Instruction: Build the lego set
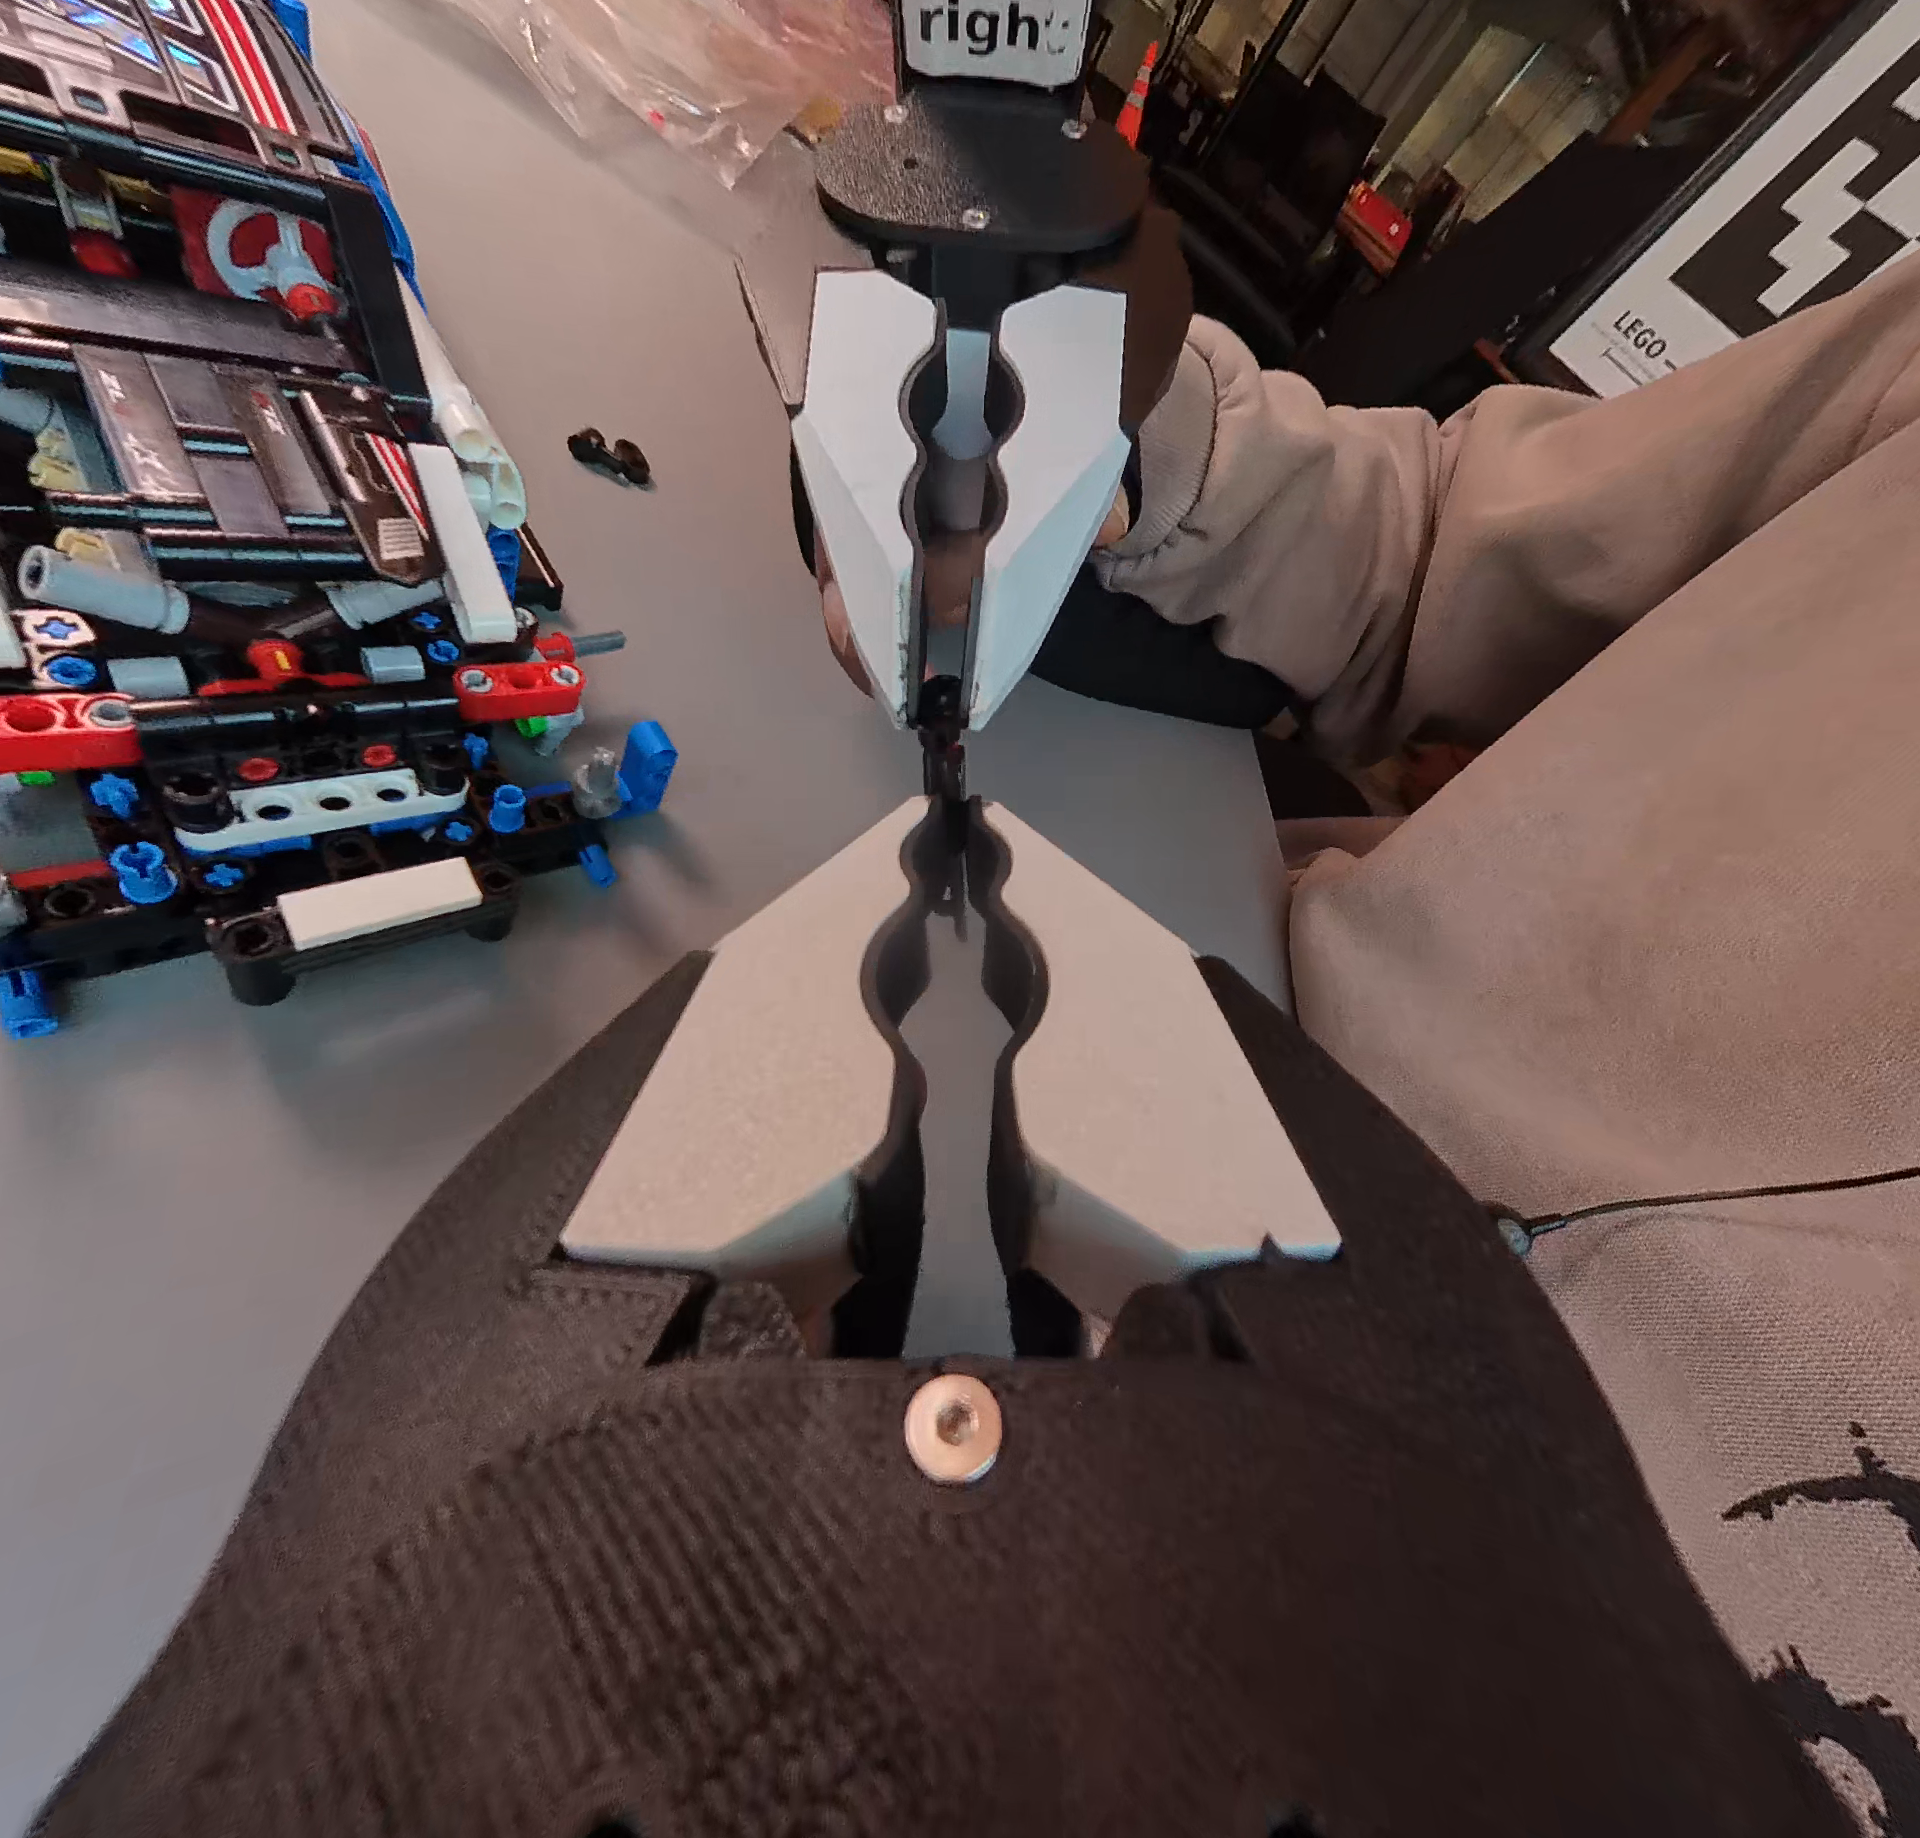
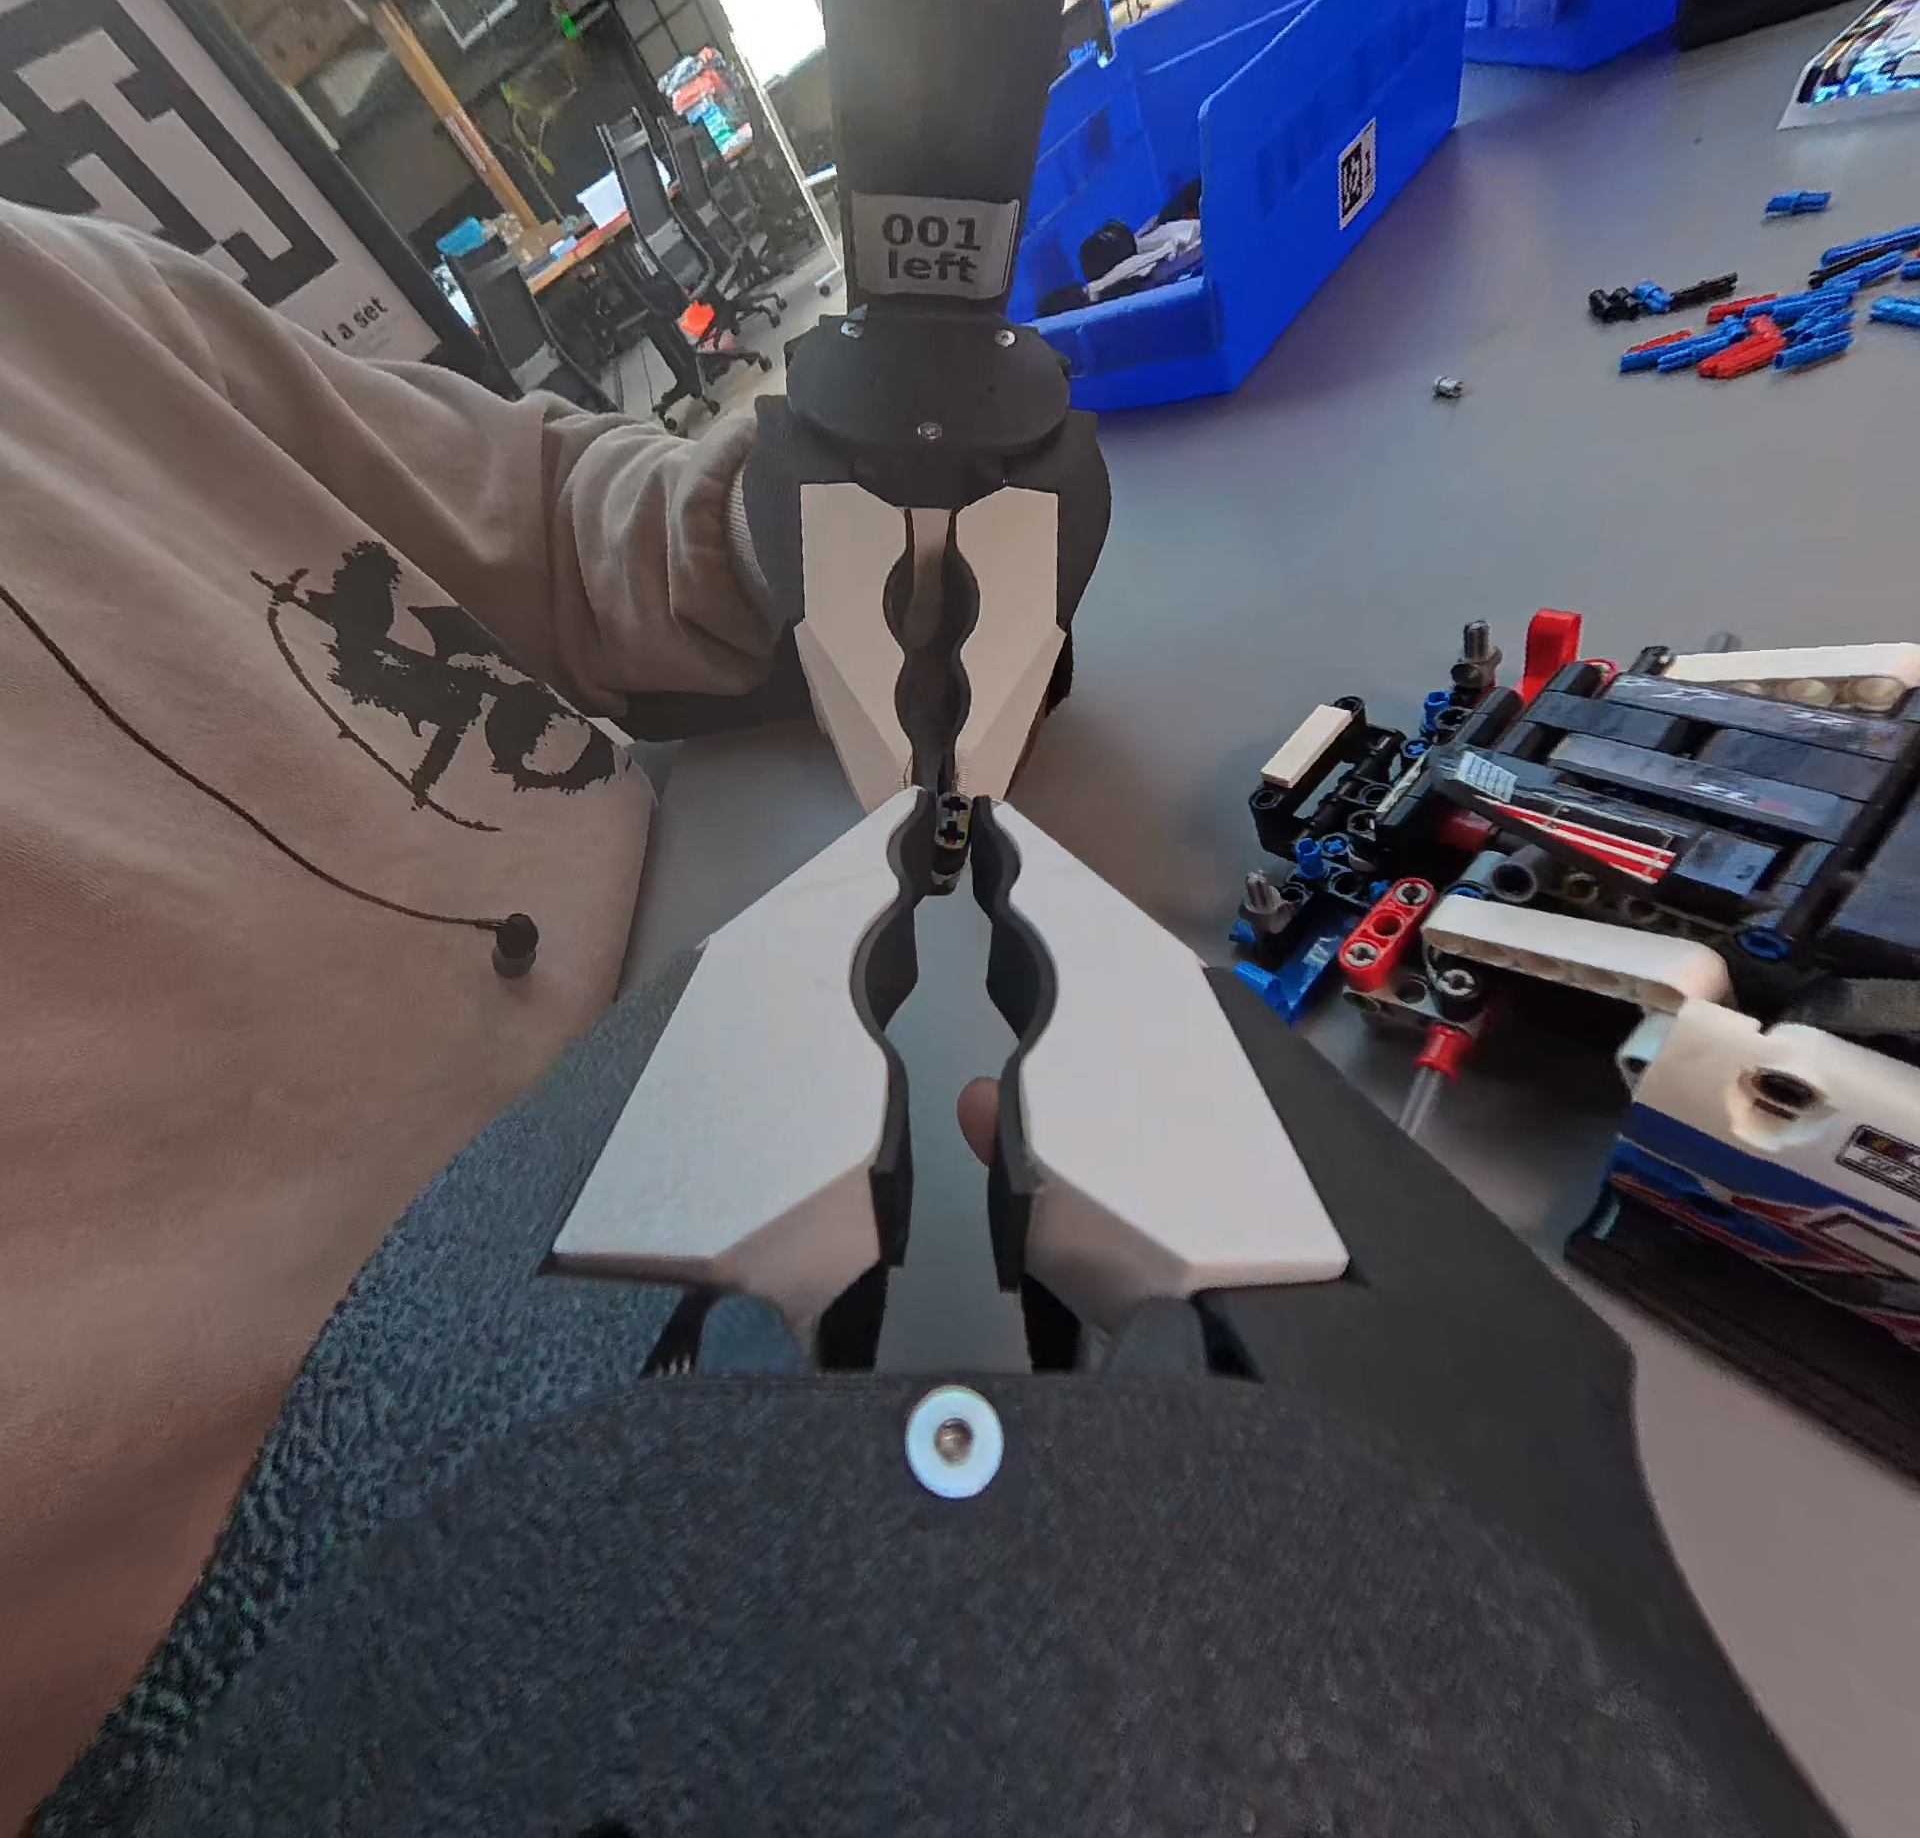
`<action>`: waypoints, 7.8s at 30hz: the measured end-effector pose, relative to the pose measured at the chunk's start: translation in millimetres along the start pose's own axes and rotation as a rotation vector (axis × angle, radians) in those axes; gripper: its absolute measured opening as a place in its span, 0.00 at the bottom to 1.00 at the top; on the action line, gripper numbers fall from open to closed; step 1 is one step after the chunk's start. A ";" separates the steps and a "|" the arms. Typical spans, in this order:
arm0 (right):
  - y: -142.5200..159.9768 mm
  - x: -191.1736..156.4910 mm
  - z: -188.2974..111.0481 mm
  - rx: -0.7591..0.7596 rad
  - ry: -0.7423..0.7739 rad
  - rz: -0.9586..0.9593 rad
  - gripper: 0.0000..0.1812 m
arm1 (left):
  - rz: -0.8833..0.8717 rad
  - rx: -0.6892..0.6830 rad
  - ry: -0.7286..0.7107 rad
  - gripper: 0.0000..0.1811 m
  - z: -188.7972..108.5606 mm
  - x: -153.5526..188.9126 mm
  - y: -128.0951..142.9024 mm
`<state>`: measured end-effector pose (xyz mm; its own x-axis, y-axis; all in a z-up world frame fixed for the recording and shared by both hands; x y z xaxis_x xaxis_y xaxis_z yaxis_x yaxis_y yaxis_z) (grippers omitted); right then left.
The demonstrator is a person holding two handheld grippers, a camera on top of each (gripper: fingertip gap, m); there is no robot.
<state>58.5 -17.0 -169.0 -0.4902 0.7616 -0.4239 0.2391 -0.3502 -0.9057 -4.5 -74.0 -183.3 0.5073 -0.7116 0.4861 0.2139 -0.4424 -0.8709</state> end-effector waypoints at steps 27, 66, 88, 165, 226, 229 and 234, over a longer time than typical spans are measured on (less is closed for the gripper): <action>-36.6 6.2 11.9 0.526 0.082 0.144 0.03 | -0.249 0.426 -0.007 0.00 -15.8 -1.8 -41.8; -56.3 -71.6 15.8 0.625 -0.102 -0.428 0.03 | 0.559 0.540 0.111 0.00 -18.3 65.6 -58.7; -38.4 -13.6 4.6 0.246 0.022 -0.189 0.06 | 0.043 0.262 0.017 0.00 -12.4 13.3 -40.5; 16.9 66.7 -114.2 -0.747 0.452 -0.283 0.03 | 0.049 0.069 -0.119 0.03 -8.8 -14.6 -9.5; -54.0 -8.2 33.2 0.574 0.069 0.155 0.03 | -0.063 0.416 -0.046 0.03 -9.8 11.9 -47.0; -49.3 -7.7 31.1 0.511 0.053 0.128 0.02 | 0.036 0.296 -0.078 0.03 -11.4 8.5 -41.6; -46.1 -5.2 20.5 0.398 0.075 -0.025 0.00 | 0.139 0.214 -0.110 0.03 -11.6 7.2 -35.2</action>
<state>32.9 -16.0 -125.2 -0.4256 0.8050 -0.4133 -0.1225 -0.5038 -0.8551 -18.1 -70.0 -148.3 0.6292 -0.6889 0.3600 0.3012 -0.2109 -0.9300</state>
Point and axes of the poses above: each gripper's, where its closed fingertips meet, z out along the fingers, y out of its underside, x = y × z across the jaws, the point moved 5 cm from there along -z, back along the fingers, and after that the axes turned 14 degrees about x, right-handed, at the moved point
